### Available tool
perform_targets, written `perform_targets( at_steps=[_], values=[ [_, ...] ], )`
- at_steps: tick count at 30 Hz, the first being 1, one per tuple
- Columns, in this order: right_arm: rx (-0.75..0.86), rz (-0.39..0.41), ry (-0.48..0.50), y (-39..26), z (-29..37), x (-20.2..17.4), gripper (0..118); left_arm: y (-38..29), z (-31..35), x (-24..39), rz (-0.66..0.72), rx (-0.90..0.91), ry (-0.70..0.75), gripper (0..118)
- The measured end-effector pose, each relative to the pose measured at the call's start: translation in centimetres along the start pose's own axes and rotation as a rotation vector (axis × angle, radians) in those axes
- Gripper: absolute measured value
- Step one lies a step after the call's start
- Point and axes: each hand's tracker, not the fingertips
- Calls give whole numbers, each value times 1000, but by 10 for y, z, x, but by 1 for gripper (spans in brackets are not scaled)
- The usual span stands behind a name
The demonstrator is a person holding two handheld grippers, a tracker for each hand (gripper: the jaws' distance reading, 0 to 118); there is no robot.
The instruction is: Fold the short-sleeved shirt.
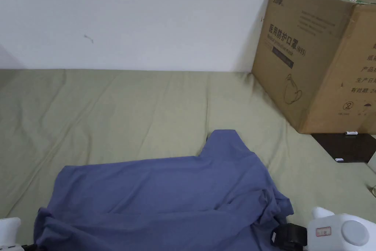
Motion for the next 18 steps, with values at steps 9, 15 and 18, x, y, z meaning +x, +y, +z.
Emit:
perform_targets(
  at_steps=[9,15,18],
  values=[
    [-6,349,-27,-11,18,-41,6,2,-9,3,1,-31,24,6],
    [80,385,-91,-21,67,-41,6,6,8,-4,-28,8,74,6],
    [68,326,-54,-32,96,-20,6,2,20,-12,-36,-9,90,6]
  ],
)
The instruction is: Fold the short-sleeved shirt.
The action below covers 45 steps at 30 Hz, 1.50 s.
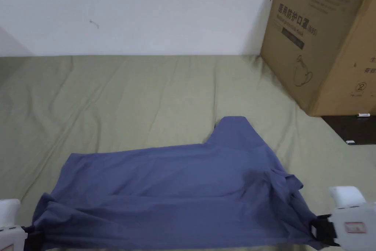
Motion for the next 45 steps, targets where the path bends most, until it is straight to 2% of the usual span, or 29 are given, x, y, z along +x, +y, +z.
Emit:
perform_targets(
  at_steps=[4,9,10,11,12,13,14,15,16,17,21,25,26,27,28,29,30,32,34,35,39,40,41,42,43,45],
  values=[
    [-32,31,-5,-32,19,9,6,-17,13,-6,-29,-94,-34,6],
    [-115,-138,87,-65,6,20,6,-39,7,-17,10,-176,-72,6],
    [-102,-133,83,-67,1,17,6,-43,3,-22,51,-173,-113,9],
    [-105,-143,73,-69,-6,16,8,-47,4,-29,104,-122,-173,25],
    [-97,-159,74,-71,-8,16,10,-50,10,-34,142,-81,-213,34],
    [-57,-186,92,-74,-5,16,10,-51,17,-38,180,-46,-226,34],
    [-9,-214,106,-74,-1,19,24,-52,21,-42,198,-37,-229,68],
    [17,-230,103,-74,4,19,56,-52,26,-45,211,-27,-233,104],
    [26,-238,94,-73,10,17,93,-53,34,-48,211,12,-231,118],
    [48,-245,91,-71,18,15,118,-51,51,-48,225,99,-226,113],
    [233,-232,126,-54,66,-4,116,-31,82,-48,244,209,-200,114],
    [439,-202,205,-25,104,-63,115,-10,102,-34,203,324,-224,113],
    [507,-193,226,-20,104,-70,111,-6,105,-28,160,359,-227,103],
    [560,-182,259,-14,107,-80,102,-2,107,-19,116,402,-204,83],
    [584,-164,296,-7,108,-89,85,3,107,-11,70,433,-188,47],
    [614,-147,313,1,108,-98,37,9,102,-5,22,442,-160,0],
    [620,-146,317,8,102,-99,3,17,93,2,-29,418,-120,0],
    [617,-163,292,23,94,-104,2,43,71,4,-62,393,-123,0],
    [571,-172,365,39,82,-102,2,75,33,-3,-52,303,-92,0],
    [569,-180,363,43,79,-101,2,92,12,-9,-25,245,-58,0],
    [509,-127,325,53,64,-101,2,140,-84,-32,13,-39,-132,0],
    [494,-118,321,53,60,-100,2,145,-103,-35,5,-77,-112,4],
    [470,-113,329,53,55,-99,2,150,-123,-39,8,-106,-90,24],
    [450,-113,337,51,50,-100,2,152,-136,-40,6,-133,-57,35],
    [429,-128,352,49,44,-100,2,152,-147,-39,-7,-129,-32,35],
    [379,-135,358,47,32,-101,2,150,-167,-42,-25,-137,-34,113]
  ],
)
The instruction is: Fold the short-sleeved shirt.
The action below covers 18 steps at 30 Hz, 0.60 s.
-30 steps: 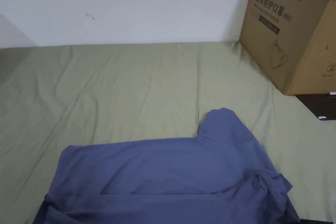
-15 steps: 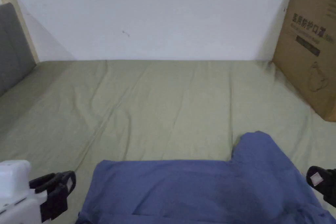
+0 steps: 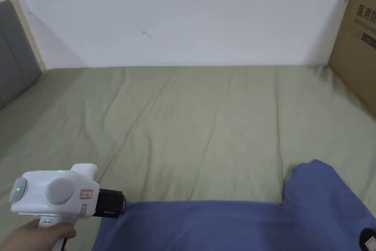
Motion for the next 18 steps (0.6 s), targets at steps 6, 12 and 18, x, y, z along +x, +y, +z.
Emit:
perform_targets(
  at_steps=[6,12,18],
  values=[
    [-52,7,-26,-7,-19,4,2,0,-41,0,-51,-82,-21,112],
    [-49,5,-38,-5,-22,21,2,-12,-36,24,-114,-56,59,98],
    [-54,-4,-59,18,-45,51,2,-22,8,47,-196,45,-75,3]
  ],
)
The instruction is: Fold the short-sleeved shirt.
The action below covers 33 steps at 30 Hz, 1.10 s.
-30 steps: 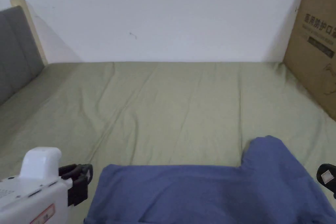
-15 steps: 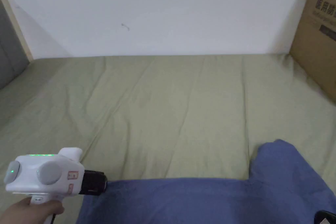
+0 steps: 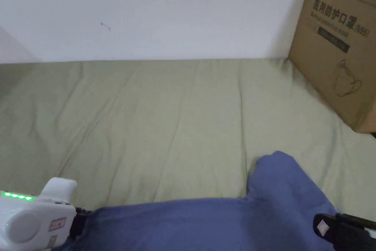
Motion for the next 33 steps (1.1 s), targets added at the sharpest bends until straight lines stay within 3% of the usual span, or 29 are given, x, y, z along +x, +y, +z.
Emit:
perform_targets(
  at_steps=[3,4,6,7,12,15,17,19,20,22,23,24,27,31,33],
  values=[
    [-26,-13,-33,34,-41,29,4,8,13,-1,33,76,37,3],
    [-56,-40,-53,45,-55,37,16,10,19,-3,43,103,42,3],
    [-131,-33,-136,73,-91,55,98,13,40,-3,87,139,18,3],
    [-148,-28,-169,83,-107,61,114,13,46,-3,96,147,17,3],
    [-254,-97,-294,105,-177,98,115,12,63,-5,86,153,9,3],
    [-346,-101,-378,98,-201,114,115,10,66,-5,79,152,10,3],
    [-392,-67,-396,89,-206,111,114,11,66,-6,86,145,4,3],
    [-379,79,-408,89,-199,87,109,10,64,-9,85,140,5,3],
    [-396,127,-360,86,-197,79,99,11,63,-10,84,136,6,3],
    [-391,226,-354,82,-189,61,66,11,59,-13,88,127,7,3],
    [-379,217,-334,82,-183,57,23,11,57,-13,92,124,8,3],
    [-377,196,-315,82,-179,53,1,11,55,-13,98,122,12,3],
    [-312,83,-267,86,-169,63,1,8,54,-13,130,124,20,3],
    [-142,26,-327,99,-131,63,1,6,59,-15,160,162,26,3],
    [-76,-44,-299,109,-114,70,1,9,62,-17,171,195,10,3]
  ],
)
